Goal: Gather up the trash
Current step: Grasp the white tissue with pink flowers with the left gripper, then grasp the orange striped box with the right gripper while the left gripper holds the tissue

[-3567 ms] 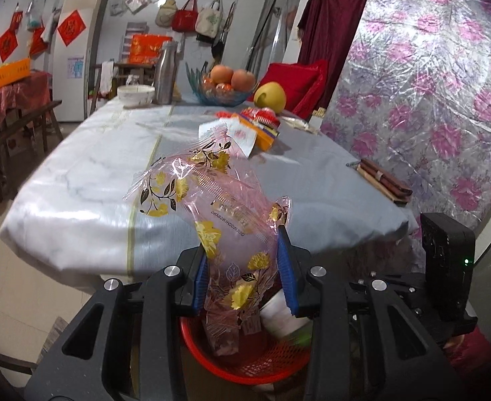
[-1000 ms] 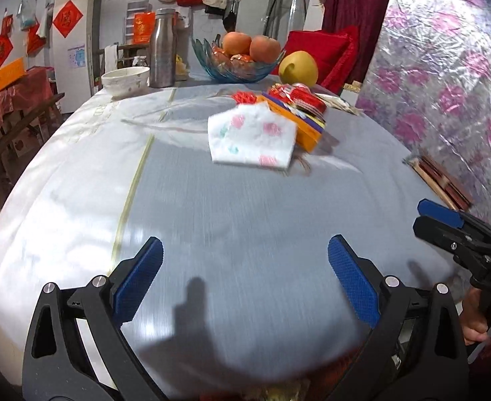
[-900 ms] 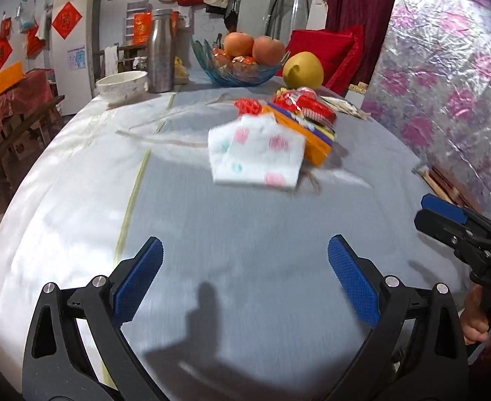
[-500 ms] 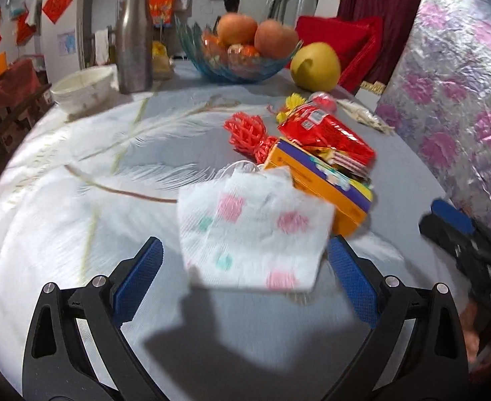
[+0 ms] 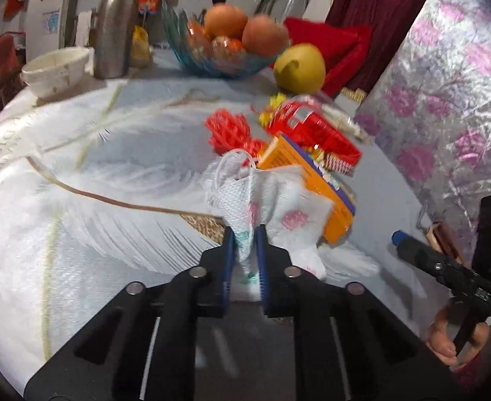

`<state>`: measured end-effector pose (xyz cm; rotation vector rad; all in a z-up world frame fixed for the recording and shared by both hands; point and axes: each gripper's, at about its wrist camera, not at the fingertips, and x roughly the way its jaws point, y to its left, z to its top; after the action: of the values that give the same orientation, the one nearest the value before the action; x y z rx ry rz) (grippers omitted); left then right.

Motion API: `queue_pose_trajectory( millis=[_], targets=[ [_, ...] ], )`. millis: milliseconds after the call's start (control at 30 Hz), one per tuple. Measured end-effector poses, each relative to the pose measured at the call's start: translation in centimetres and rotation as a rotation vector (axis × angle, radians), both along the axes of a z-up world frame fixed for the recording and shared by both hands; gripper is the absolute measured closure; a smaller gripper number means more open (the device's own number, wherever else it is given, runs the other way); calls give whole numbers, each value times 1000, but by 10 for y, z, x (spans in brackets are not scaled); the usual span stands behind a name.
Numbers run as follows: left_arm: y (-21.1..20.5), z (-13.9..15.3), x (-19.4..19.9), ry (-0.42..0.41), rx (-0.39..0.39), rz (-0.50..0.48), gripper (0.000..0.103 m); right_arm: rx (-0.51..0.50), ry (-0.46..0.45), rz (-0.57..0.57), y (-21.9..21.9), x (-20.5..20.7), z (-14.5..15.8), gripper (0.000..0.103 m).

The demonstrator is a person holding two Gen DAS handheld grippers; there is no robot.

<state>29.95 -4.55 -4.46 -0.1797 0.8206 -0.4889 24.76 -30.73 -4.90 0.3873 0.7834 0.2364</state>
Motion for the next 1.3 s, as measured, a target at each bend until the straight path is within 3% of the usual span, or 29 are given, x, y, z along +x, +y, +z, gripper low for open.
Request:
queue_pose_trajectory(
  millis=[200,300,433,600,733,833,867,933,1133,1167,1233,1300],
  targets=[
    [20,3,6,-4,-41,92,92,1,7,19,1,0,-1,26],
    [27,11,2,-65,-2,173,92,-18,11,27,6,1,-1,26],
    [33,15,-1,-99,21,231,92,-126,10,73,27,7,5,26],
    [37,14,3,-90,26,243,92,-332,-58,82,59,31,20,21],
    [38,10,7,-59,14,233,92,-394,-16,123,77,58,11,22],
    [39,9,6,-57,7,230,92,-455,13,136,87,61,-1,60],
    [39,9,6,-55,6,229,92,-457,-16,125,86,56,3,100],
    [40,9,5,-57,0,228,92,-366,-30,142,78,44,12,103],
    [41,10,4,-60,-21,230,92,-381,-62,149,78,21,22,97],
    [42,10,4,-54,-21,233,92,-377,-56,162,80,25,22,78],
    [43,9,5,-51,-13,245,92,-361,-43,185,84,36,21,54],
    [45,8,6,-44,-10,257,92,-394,-34,193,92,45,18,55]
  ],
)
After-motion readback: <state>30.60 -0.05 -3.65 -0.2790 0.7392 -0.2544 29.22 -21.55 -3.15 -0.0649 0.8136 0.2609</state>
